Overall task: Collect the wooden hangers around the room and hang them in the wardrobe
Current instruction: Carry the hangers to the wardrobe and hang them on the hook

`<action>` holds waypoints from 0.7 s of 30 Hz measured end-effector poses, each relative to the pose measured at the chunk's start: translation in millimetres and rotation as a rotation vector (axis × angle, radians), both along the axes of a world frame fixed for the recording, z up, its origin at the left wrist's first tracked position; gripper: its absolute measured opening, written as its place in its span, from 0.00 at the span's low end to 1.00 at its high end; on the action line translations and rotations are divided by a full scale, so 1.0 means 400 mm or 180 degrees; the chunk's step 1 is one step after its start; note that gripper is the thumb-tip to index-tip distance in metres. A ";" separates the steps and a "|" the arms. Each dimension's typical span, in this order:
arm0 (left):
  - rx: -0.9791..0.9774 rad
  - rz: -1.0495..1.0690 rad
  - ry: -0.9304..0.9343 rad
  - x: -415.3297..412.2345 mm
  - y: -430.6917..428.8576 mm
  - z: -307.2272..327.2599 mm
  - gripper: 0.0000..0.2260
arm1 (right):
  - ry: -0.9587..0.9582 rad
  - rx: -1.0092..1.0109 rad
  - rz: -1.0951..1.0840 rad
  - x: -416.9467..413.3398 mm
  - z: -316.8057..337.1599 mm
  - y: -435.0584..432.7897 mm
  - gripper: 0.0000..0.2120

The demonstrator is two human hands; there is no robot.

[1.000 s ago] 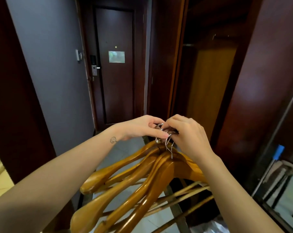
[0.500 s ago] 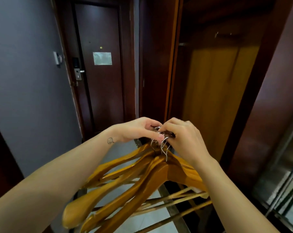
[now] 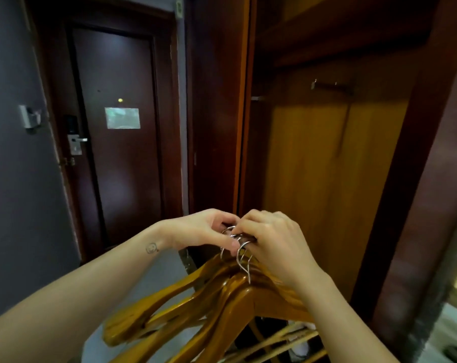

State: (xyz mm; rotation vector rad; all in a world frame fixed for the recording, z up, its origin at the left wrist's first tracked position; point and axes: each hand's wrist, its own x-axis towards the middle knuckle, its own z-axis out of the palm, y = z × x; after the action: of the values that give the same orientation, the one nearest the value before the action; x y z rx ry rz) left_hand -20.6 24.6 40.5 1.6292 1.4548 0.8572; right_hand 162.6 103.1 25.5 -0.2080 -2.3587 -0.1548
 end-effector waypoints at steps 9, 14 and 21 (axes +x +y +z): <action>0.0186 0.0253 0.0260 -0.113 0.249 0.020 0.19 | -0.0101 0.0093 -0.0213 -0.140 0.020 0.233 0.09; 0.0261 0.0108 0.0225 -0.194 0.376 0.017 0.17 | -0.0134 -0.0091 -0.0273 -0.213 0.018 0.344 0.09; 0.0387 -0.0211 0.0253 -0.319 0.551 0.026 0.17 | -0.0103 -0.0175 -0.0582 -0.336 0.024 0.473 0.09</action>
State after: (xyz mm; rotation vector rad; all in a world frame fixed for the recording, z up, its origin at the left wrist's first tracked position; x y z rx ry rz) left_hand -148.1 244.8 51.1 1.8101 1.4179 0.8666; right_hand 28.3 292.5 35.0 -0.4512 -2.3760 -0.1823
